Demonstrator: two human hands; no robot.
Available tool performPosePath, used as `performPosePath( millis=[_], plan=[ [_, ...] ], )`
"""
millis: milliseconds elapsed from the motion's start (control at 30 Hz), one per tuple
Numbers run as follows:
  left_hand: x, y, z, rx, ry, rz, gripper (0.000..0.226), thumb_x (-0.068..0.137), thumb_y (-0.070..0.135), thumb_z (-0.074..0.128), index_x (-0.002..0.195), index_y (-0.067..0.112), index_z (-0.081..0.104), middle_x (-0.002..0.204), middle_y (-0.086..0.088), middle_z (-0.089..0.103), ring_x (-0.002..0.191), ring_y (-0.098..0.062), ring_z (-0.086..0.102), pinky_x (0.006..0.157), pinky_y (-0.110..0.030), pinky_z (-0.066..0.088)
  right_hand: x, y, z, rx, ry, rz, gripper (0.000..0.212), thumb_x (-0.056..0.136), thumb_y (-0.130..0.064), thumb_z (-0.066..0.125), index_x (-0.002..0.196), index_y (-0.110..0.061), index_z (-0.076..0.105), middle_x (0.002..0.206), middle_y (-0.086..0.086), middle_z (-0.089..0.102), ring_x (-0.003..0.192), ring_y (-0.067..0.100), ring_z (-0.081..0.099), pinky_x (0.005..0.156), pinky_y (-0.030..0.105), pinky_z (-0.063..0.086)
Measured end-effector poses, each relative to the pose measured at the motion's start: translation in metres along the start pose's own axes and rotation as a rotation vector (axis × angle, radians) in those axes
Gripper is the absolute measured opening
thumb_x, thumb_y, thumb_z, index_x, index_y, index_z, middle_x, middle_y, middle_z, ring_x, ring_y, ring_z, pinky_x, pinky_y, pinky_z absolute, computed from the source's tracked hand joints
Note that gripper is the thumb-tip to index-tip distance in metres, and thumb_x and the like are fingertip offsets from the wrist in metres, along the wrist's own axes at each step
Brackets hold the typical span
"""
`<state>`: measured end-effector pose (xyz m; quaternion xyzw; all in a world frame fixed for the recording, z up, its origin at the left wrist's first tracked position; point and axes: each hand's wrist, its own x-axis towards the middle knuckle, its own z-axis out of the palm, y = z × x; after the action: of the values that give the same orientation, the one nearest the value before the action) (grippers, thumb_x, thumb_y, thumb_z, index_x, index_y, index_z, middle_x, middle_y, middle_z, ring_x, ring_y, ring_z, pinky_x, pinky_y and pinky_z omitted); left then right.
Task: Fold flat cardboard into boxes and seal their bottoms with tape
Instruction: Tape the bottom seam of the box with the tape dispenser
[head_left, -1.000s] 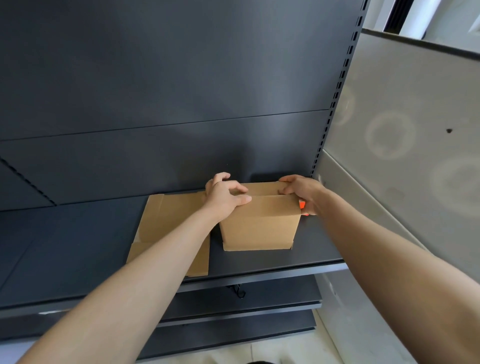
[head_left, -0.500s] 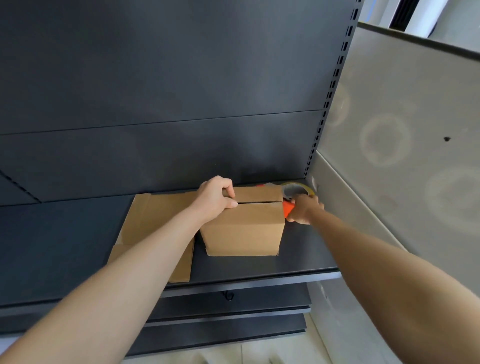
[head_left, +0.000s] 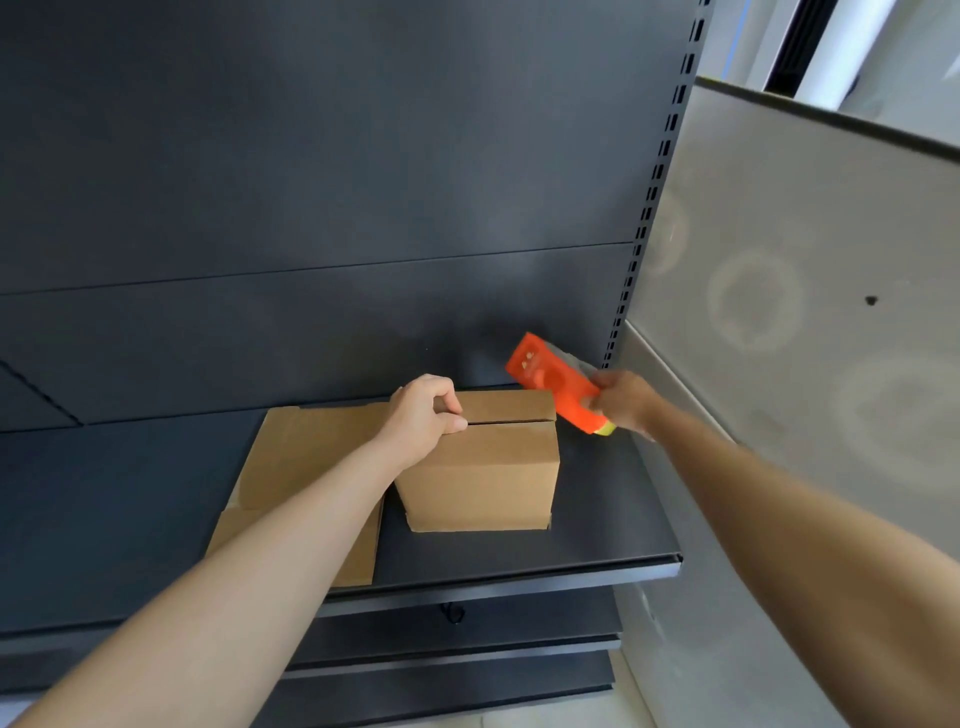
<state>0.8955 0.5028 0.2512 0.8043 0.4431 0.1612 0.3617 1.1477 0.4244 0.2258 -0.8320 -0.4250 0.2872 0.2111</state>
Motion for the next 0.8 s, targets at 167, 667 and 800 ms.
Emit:
performPosePath(
  millis=[167,667,800],
  plan=[
    [-0.001,0.002,-0.005,0.008,-0.024,0.018,0.009,0.084,0.007,0.069,0.083,0.001,0.062,0.11,0.003,0.054,0.104,-0.011,0.041,0.085,-0.025,0.027,-0.021,-0.018,-0.061,0.078,-0.099,-0.156,0.022,0.088,-0.017,0.062,0.11,-0.016,0.063,0.115,0.012,0.063,0.11,0.029,0.055,0.099,0.037,0.04],
    [-0.001,-0.011,-0.004,-0.118,-0.006,-0.004,0.001,0.084,0.011,0.069,0.085,0.011,0.068,0.115,-0.002,0.061,0.109,-0.019,0.054,0.086,-0.024,0.035,-0.064,-0.068,-0.074,0.756,-0.497,-0.049,0.046,0.081,-0.021,0.047,0.121,0.001,0.057,0.1,0.013,0.072,0.086,0.024,0.07,0.087,0.038,0.05],
    [0.0,-0.015,-0.006,-0.158,-0.009,-0.019,0.007,0.086,0.007,0.066,0.091,0.011,0.071,0.126,-0.003,0.058,0.119,-0.02,0.051,0.094,-0.024,0.034,-0.064,-0.064,-0.068,0.819,-0.468,0.002,0.044,0.078,-0.021,0.05,0.116,-0.002,0.059,0.095,0.013,0.073,0.082,0.024,0.071,0.078,0.036,0.057]
  ],
)
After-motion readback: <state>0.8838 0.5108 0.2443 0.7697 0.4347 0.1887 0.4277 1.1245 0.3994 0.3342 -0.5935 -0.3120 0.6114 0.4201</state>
